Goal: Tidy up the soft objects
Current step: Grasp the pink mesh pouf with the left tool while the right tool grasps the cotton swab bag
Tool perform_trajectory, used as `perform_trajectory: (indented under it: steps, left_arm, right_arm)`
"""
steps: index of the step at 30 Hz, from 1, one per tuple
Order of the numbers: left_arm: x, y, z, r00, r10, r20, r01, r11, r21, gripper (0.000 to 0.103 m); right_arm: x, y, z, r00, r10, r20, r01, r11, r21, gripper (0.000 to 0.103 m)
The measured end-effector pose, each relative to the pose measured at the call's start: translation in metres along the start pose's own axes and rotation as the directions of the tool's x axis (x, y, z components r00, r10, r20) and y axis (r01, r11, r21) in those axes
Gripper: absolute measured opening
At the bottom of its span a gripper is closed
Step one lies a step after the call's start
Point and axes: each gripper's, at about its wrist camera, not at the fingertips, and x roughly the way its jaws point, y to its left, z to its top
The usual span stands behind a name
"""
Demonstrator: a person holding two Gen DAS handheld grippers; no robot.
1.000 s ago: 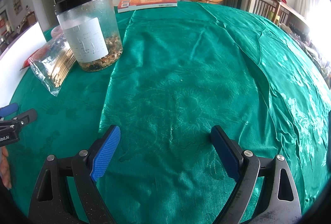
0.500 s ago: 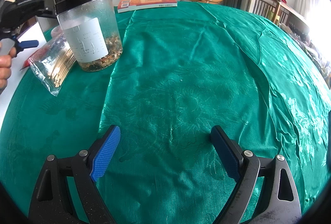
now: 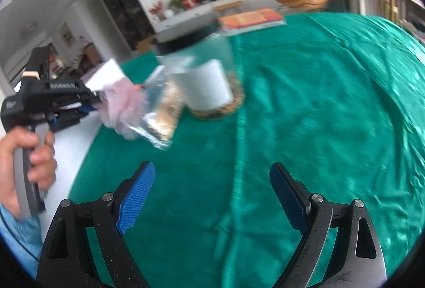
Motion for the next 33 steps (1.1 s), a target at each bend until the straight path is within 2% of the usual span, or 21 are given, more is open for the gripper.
perform_trajectory:
  steps: [4,6,8,9,11,12,13,15,16,19,21,23,25,27,29,30,31,32,33]
  left_arm:
    - [-0.025,0.011,-0.036,0.998,0.056,0.001,-0.056,0.997,0.059,0.016]
    - [-0.035,0.014,-0.046,0.997,0.081,0.008,-0.082,0.992,0.095,0.016]
    - [-0.036,0.014,-0.049,0.995,0.096,0.006,-0.096,0.987,0.129,0.018]
    - [-0.036,0.015,-0.049,0.995,0.103,0.010,-0.103,0.985,0.138,0.022]
    - [-0.036,0.018,-0.048,0.992,0.125,0.010,-0.125,0.980,0.154,0.044]
    - [-0.035,0.018,-0.047,0.991,0.136,0.014,-0.137,0.978,0.158,0.065]
    - [-0.037,0.018,-0.047,0.989,0.144,0.026,-0.146,0.977,0.156,0.076]
    - [-0.041,0.017,-0.047,0.994,0.101,0.048,-0.108,0.981,0.159,0.082]
    - [-0.043,0.016,-0.049,0.995,0.089,0.050,-0.097,0.981,0.167,0.087]
    - [-0.042,0.010,-0.060,0.993,0.101,0.052,-0.110,0.970,0.215,0.090]
    - [-0.037,0.008,-0.072,0.990,0.129,0.048,-0.137,0.959,0.249,0.090]
    - [-0.026,0.009,-0.081,0.985,0.164,0.055,-0.173,0.952,0.251,0.090]
    - [-0.012,0.011,-0.083,0.983,0.174,0.052,-0.181,0.958,0.223,0.090]
    - [0.003,0.008,-0.081,0.984,0.171,0.055,-0.179,0.961,0.210,0.090]
    - [0.015,-0.002,-0.075,0.986,0.155,0.063,-0.165,0.961,0.221,0.090]
    - [0.021,-0.008,-0.070,0.988,0.141,0.062,-0.152,0.960,0.235,0.090]
    - [0.024,-0.015,-0.065,0.990,0.122,0.067,-0.135,0.958,0.252,0.090]
    - [0.026,-0.021,-0.060,0.992,0.106,0.070,-0.121,0.955,0.272,0.090]
    - [0.023,-0.027,-0.056,0.992,0.098,0.076,-0.116,0.951,0.287,0.090]
  right_arm:
    - [0.062,0.042,0.029,0.998,-0.029,-0.061,0.024,0.995,-0.095,0.087]
    - [0.089,0.050,0.041,0.994,-0.061,-0.087,0.052,0.993,-0.101,0.087]
    - [0.116,0.052,0.052,0.985,-0.084,-0.151,0.073,0.994,-0.082,0.087]
    - [0.128,0.054,0.057,0.980,-0.093,-0.178,0.080,0.994,-0.079,0.087]
    - [0.144,0.059,0.061,0.965,-0.153,-0.214,0.131,0.985,-0.112,0.084]
    - [0.144,0.062,0.061,0.958,-0.191,-0.213,0.162,0.976,-0.144,0.052]
    - [0.140,0.062,0.060,0.959,-0.181,-0.219,0.152,0.978,-0.143,0.032]
    - [0.123,0.053,0.051,0.959,-0.119,-0.257,0.099,0.991,-0.091,0.030]
    - [0.109,0.047,0.042,0.960,-0.084,-0.266,0.068,0.995,-0.069,0.030]
    - [0.056,0.029,0.010,0.961,0.006,-0.276,-0.010,1.000,-0.013,0.030]
    - [0.015,0.012,-0.009,0.967,0.015,-0.253,-0.012,1.000,0.014,0.030]
    - [-0.022,-0.009,-0.019,0.980,-0.035,-0.197,0.040,0.999,0.025,0.030]
    - [-0.045,-0.038,-0.014,0.985,-0.118,-0.125,0.125,0.991,0.050,0.030]
    - [-0.047,-0.068,0.006,0.978,-0.193,-0.081,0.200,0.976,0.084,0.030]
    - [-0.036,-0.095,0.031,0.973,-0.228,-0.032,0.230,0.967,0.110,0.031]
    - [-0.028,-0.106,0.041,0.975,-0.220,-0.004,0.220,0.969,0.109,0.037]
    - [-0.019,-0.116,0.049,0.979,-0.203,0.017,0.200,0.973,0.114,0.052]
    - [-0.010,-0.124,0.053,0.975,-0.223,0.010,0.220,0.968,0.117,0.064]
    - [-0.005,-0.131,0.053,0.960,-0.279,-0.009,0.278,0.951,0.134,0.079]
